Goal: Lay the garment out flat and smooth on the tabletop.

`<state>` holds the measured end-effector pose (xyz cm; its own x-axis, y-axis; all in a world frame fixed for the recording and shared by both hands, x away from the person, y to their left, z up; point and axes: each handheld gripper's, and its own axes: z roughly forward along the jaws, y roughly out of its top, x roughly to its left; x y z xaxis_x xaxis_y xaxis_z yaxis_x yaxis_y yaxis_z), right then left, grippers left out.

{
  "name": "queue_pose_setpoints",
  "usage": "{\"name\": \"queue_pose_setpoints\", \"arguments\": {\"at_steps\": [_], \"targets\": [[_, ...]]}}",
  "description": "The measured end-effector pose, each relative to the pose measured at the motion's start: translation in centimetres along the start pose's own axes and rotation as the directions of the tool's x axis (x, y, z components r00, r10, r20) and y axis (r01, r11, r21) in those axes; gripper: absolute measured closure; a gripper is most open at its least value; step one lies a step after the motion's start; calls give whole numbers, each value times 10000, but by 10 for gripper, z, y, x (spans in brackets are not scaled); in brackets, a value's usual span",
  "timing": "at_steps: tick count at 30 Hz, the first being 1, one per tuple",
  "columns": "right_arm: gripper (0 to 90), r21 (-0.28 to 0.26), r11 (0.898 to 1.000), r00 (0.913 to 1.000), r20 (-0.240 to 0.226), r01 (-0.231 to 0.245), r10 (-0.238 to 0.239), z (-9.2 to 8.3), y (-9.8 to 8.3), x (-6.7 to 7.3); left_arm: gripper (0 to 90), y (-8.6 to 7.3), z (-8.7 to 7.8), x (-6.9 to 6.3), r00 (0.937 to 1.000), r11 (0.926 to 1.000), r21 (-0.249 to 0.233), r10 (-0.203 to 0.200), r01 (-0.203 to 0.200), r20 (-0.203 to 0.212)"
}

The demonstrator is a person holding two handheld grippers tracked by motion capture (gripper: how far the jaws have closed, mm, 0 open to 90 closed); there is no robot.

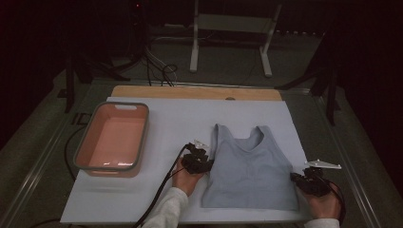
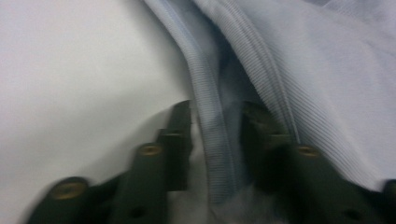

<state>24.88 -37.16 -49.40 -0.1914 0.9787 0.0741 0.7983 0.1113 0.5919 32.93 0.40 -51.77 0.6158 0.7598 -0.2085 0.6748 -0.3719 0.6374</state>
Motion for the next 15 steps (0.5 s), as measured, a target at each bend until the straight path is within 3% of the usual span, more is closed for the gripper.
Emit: {"name": "queue_pose_setpoints", "arguments": {"at_steps": [4, 8, 15], "targets": [[865, -44, 10000, 10000, -16, 68, -68, 0, 0, 1, 900, 1, -1, 1, 9998, 10000, 27, 40, -40, 182], [865, -72, 9999, 9999, -42, 98, -99, 0, 0, 1, 900, 1, -5, 5, 9996, 9999, -52, 94, -93, 252], [865, -152, 9998, 9998, -192, 102, -105, -1, 0, 2, 900, 4, -13, 15, 9996, 9991, -322, -261, 264, 89]]}}
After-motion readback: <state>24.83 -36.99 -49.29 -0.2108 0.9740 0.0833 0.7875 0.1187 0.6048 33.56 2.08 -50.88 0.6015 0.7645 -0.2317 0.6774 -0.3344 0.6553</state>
